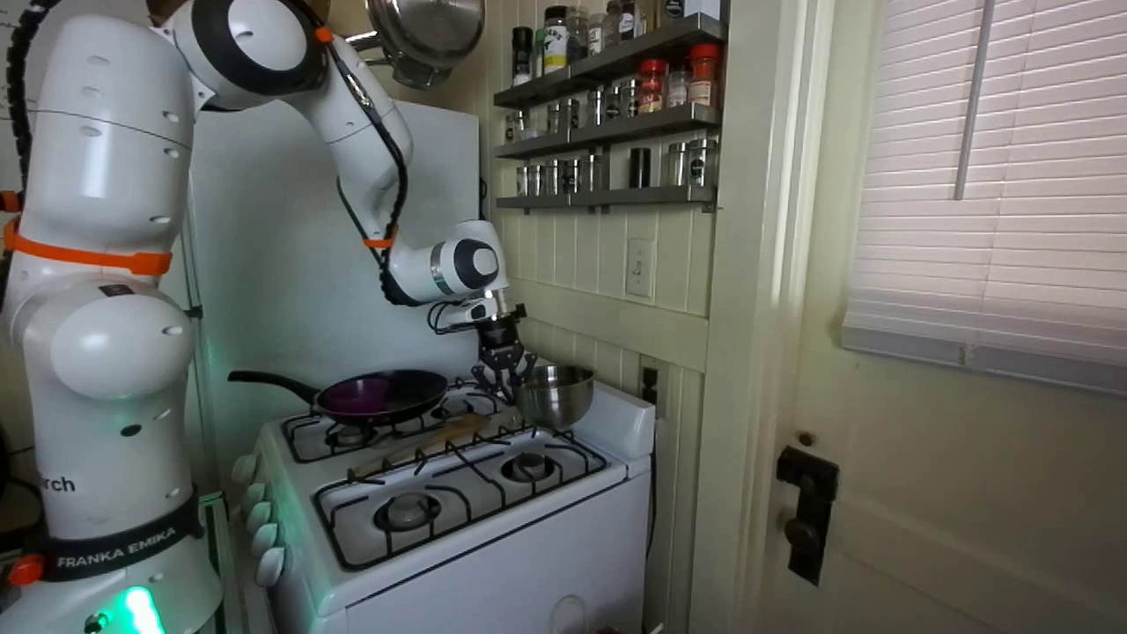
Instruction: Put the purple bowl on the pan then move the silver bowl to the right.
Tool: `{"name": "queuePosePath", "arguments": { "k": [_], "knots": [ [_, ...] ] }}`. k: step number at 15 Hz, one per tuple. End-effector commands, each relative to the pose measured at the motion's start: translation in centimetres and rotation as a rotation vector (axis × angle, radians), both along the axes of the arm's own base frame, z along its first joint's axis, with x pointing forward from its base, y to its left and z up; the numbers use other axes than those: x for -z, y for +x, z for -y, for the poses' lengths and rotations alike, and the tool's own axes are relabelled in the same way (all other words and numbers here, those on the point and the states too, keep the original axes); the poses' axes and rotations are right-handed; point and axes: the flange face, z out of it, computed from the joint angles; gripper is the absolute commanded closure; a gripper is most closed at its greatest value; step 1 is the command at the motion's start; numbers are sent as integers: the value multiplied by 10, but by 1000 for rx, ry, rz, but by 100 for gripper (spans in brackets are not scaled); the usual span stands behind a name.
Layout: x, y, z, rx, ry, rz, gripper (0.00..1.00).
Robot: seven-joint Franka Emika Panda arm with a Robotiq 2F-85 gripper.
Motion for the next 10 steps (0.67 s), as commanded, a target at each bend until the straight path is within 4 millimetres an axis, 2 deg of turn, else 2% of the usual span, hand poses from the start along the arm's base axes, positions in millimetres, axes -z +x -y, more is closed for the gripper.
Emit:
{"name": "queuePosePath", "arguments": {
  "k": [1, 3, 4, 5, 7, 8, 10],
  "knots": [
    [-15, 3, -4, 29, 28, 88, 98],
    [-17, 3, -10, 16, 47, 118, 98],
    [-18, -4, -18, -6, 62, 130, 98],
    [-10, 6, -5, -21, 23, 78, 92],
    [-9, 3, -15, -42, 32, 88, 92],
    [-10, 1, -16, -24, 31, 91, 98],
    [-5, -2, -20, -2, 44, 98, 98]
  ]
}}
